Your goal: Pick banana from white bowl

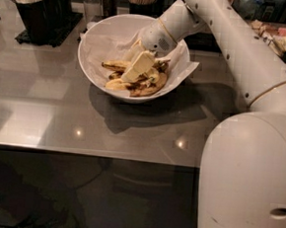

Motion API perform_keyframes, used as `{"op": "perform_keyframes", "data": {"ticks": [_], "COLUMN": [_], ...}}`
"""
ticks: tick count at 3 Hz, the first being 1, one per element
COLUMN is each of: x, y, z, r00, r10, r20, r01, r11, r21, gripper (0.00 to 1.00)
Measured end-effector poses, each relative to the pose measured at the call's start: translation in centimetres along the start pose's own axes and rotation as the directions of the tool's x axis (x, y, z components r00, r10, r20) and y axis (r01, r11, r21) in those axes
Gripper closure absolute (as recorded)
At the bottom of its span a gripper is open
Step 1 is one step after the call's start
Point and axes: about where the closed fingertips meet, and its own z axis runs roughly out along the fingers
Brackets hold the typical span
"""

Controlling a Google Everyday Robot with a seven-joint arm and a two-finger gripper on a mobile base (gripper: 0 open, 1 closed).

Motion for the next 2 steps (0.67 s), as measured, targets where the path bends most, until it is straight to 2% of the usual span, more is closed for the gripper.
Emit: {"op": "perform_keyframes", "data": {"ticks": [1,2], "x": [0.0,0.01], "y": [0.0,0.11], "z": [0.0,-0.18], "r00": [1.0,1.0], "r10": [0.0,-0.004], "r20": [0.0,0.003], "r01": [0.0,0.004], "r11": [1.0,1.0], "r21": [0.0,0.003], "gripper": [0.53,0.77]}}
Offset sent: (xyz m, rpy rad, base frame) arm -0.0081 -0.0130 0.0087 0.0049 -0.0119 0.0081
